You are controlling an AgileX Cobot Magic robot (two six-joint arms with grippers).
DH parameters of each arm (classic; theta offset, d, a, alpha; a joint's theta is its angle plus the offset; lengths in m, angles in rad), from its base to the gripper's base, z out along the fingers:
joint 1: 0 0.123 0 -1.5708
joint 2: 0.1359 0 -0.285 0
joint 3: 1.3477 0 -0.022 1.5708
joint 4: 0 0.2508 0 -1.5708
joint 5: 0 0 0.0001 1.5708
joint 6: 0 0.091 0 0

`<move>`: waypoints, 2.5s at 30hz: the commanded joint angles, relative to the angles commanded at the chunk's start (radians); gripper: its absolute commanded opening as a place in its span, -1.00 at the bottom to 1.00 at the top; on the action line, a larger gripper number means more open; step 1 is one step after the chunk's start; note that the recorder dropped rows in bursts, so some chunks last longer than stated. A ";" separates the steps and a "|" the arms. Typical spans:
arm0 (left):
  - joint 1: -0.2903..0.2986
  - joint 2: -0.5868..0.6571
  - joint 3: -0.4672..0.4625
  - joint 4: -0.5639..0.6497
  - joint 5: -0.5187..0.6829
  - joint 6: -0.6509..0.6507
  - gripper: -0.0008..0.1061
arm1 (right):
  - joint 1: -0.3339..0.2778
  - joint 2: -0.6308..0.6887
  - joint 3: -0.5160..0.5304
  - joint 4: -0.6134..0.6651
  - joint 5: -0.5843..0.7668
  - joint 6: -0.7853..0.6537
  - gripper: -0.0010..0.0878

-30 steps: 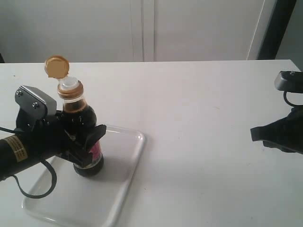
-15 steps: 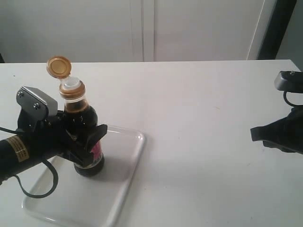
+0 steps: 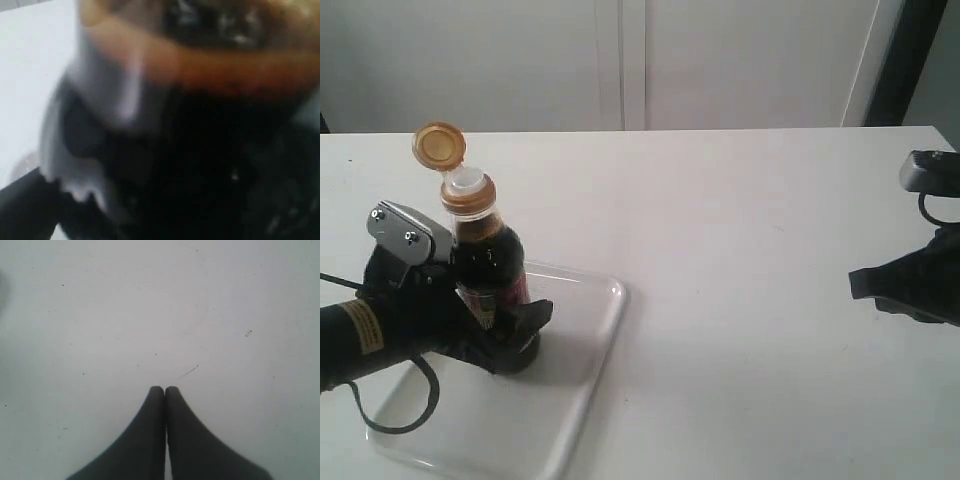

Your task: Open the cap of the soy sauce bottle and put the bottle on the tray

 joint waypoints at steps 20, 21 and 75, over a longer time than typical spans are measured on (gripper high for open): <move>0.000 -0.230 0.000 0.392 0.554 -0.428 0.88 | 0.000 0.000 0.000 0.007 0.002 0.000 -0.98; 0.000 -0.247 0.000 0.452 0.570 -0.490 0.88 | 0.000 0.000 0.000 0.007 0.002 0.000 -0.98; 0.000 -0.934 -0.207 -0.306 1.575 0.230 -0.99 | 0.048 -0.291 0.025 -0.422 -0.028 0.343 -0.98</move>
